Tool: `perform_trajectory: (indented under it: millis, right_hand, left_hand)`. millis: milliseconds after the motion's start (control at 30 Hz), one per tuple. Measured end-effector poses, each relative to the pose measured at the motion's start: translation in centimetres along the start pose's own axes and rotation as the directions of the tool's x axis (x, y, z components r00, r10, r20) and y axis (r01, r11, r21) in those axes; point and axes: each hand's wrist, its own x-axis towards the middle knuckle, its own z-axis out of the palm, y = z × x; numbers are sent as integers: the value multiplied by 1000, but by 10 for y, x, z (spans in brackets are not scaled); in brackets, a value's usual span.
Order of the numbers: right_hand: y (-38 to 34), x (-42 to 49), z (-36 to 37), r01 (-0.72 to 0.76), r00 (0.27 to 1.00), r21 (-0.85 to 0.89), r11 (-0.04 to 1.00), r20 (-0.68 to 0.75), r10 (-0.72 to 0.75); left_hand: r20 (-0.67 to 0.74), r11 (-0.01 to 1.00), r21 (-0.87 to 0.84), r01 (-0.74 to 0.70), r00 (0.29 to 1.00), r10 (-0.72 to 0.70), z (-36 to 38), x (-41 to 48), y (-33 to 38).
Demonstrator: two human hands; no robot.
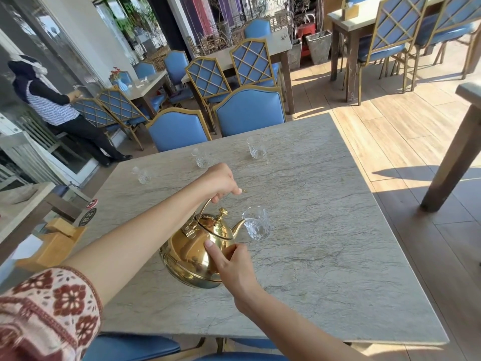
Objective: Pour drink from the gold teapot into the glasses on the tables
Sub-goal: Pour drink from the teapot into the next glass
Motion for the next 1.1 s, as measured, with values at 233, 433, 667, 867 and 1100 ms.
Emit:
perform_trajectory:
  millis: [233, 433, 667, 867, 1100]
  right_hand:
    - [0, 1, 0, 9, 1000, -11, 1000, -6, -9]
    - [3, 6, 3, 35, 999, -91, 995, -22, -37]
    - [2, 8, 5, 59, 997, -136, 989, -33, -64]
    - [3, 8, 6, 49, 998, -178, 983, -26, -54]
    - [3, 8, 6, 43, 998, -197, 979, -27, -49]
  left_hand:
    - [1, 1000, -6, 8, 1000, -8, 0, 0, 2]
    - [-14, 1000, 0, -13, 1000, 13, -1, 1, 4]
    - [-14, 1000, 8, -19, 1000, 19, 0, 2, 4]
    - [-17, 1000, -2, -10, 1000, 10, 2, 3, 2]
    - [-8, 1000, 12, -5, 1000, 5, 2, 3, 1]
